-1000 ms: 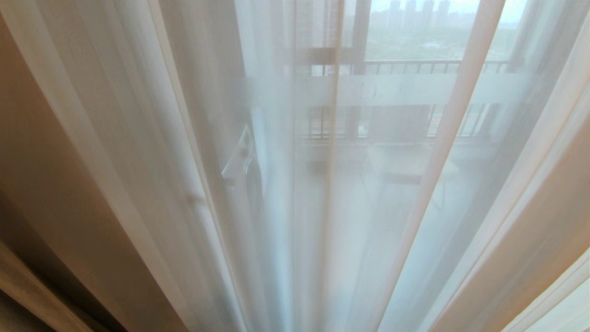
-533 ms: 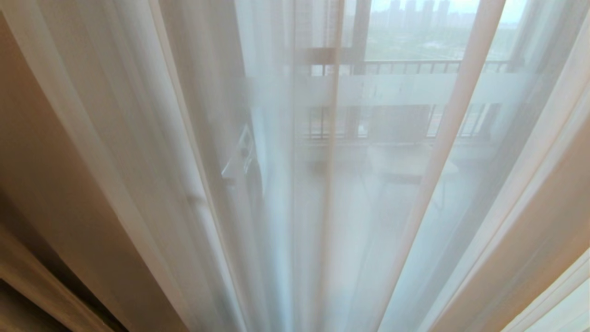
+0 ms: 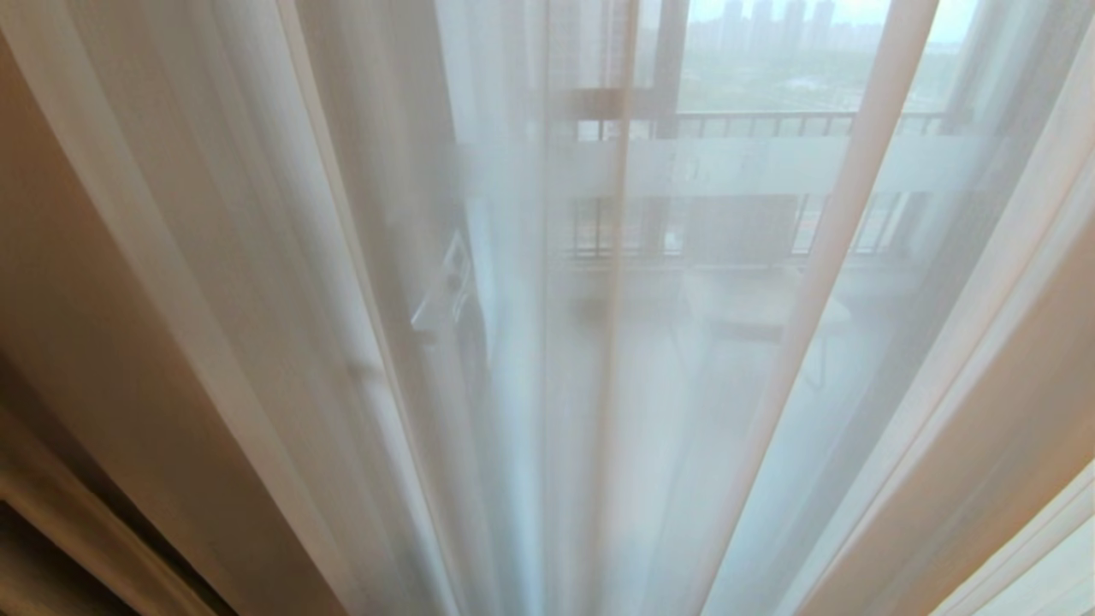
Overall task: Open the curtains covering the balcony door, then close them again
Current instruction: Close the outer curtains on both sides
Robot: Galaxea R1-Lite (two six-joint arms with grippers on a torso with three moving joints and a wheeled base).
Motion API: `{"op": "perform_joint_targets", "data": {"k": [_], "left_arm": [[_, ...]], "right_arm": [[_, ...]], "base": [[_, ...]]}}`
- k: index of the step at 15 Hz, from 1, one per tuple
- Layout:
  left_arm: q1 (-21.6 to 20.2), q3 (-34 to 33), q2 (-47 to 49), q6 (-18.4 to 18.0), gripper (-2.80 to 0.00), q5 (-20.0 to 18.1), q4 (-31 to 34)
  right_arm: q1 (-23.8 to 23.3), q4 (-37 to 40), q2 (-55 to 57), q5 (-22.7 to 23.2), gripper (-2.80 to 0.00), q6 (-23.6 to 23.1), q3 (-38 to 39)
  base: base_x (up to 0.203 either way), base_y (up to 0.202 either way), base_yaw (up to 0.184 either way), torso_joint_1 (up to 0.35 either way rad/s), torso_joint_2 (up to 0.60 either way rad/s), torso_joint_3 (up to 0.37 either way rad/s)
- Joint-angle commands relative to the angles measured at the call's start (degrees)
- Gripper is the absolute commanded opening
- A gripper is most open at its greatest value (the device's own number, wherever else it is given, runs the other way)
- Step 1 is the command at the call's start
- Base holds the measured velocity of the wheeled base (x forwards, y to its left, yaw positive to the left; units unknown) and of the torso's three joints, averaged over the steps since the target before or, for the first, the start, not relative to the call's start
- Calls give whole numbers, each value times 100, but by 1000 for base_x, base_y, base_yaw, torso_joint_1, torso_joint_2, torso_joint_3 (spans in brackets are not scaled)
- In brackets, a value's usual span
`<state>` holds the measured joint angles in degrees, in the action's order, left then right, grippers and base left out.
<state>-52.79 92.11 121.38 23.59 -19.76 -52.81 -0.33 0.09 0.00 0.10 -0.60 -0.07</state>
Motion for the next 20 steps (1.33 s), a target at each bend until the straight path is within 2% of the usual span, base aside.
{"op": "perform_joint_targets", "data": {"k": [1,5,14,17,20], "left_arm": [[-26,-21,-155,28,-280,-10,-36],[-69,-216,-536,40,-280,-10,-29],[-233,-1782,-2131,99,-280,-61,-28],[-234,-2151,-2603,190,-280,-659,-19],[-187,-2451,-2992,241,-280,-745,-19]], "right_arm": [[-2,-2,9,2,-280,0,6],[-2,-1,9,7,-280,7,7],[2,-1,9,3,-280,-2,3],[-2,-1,9,6,-280,-2,-1],[-2,-1,9,8,-280,-2,-1]], "base": [[0,0,0,0,0,0],[0,0,0,0,0,0],[0,0,0,0,0,0],[0,0,0,0,0,0],[0,0,0,0,0,0]]}}
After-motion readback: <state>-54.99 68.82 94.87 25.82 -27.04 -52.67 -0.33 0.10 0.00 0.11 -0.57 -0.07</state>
